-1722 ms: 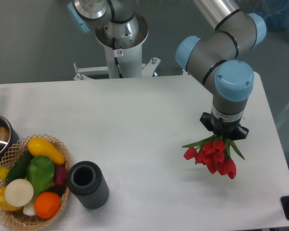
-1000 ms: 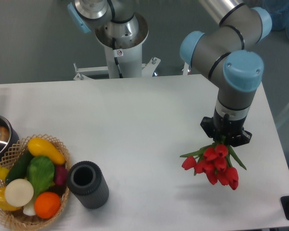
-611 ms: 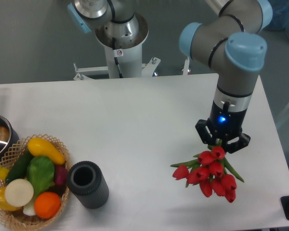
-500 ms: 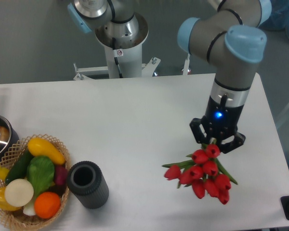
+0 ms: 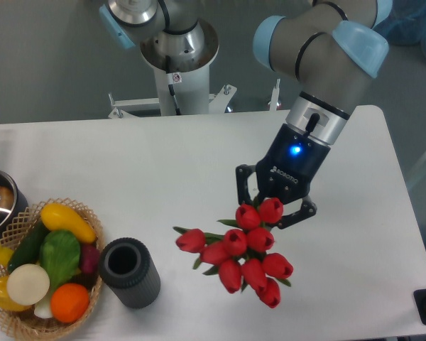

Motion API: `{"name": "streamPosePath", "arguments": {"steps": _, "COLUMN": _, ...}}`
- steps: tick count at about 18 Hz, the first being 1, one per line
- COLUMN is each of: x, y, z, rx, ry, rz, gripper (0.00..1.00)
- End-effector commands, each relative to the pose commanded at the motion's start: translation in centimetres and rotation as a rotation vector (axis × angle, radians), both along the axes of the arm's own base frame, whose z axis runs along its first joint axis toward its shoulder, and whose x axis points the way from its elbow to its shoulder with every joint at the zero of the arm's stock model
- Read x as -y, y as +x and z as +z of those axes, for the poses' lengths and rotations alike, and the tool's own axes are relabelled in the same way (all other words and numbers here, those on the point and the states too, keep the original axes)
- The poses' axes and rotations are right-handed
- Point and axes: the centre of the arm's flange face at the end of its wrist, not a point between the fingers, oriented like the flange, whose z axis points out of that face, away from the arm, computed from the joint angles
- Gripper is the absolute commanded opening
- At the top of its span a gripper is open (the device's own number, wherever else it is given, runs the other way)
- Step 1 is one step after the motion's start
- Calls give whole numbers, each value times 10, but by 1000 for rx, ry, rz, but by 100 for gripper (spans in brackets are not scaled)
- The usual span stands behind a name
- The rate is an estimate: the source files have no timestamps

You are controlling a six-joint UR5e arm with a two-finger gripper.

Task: Insert the flowers into the vase
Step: 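Carry the tulips over the black vase, stems pointing down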

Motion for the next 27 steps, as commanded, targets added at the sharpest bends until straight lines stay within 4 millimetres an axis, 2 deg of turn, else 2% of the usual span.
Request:
{"name": "streamPosePath", "arguments": {"steps": 8, "x": 0, "y": 17, "z": 20, "rx": 54, "ry": 221, "rz": -102, "gripper": 2}}
{"name": "streamPosePath", "arguments": {"steps": 13, "x": -6, "y": 28, "z": 29, "rx": 46, "ry": 277, "rz": -144, "gripper": 6}}
{"name": "streamPosePath", "arguments": {"steps": 22, "x": -42, "y": 73, "z": 33, "rx": 50, "ry": 283, "rz": -235, "gripper": 6}}
{"name": "streamPosePath", "arguments": {"steps": 27, "x": -51, "y": 81, "z": 26, "rx": 63, "ry": 275, "rz": -253, "gripper": 6}}
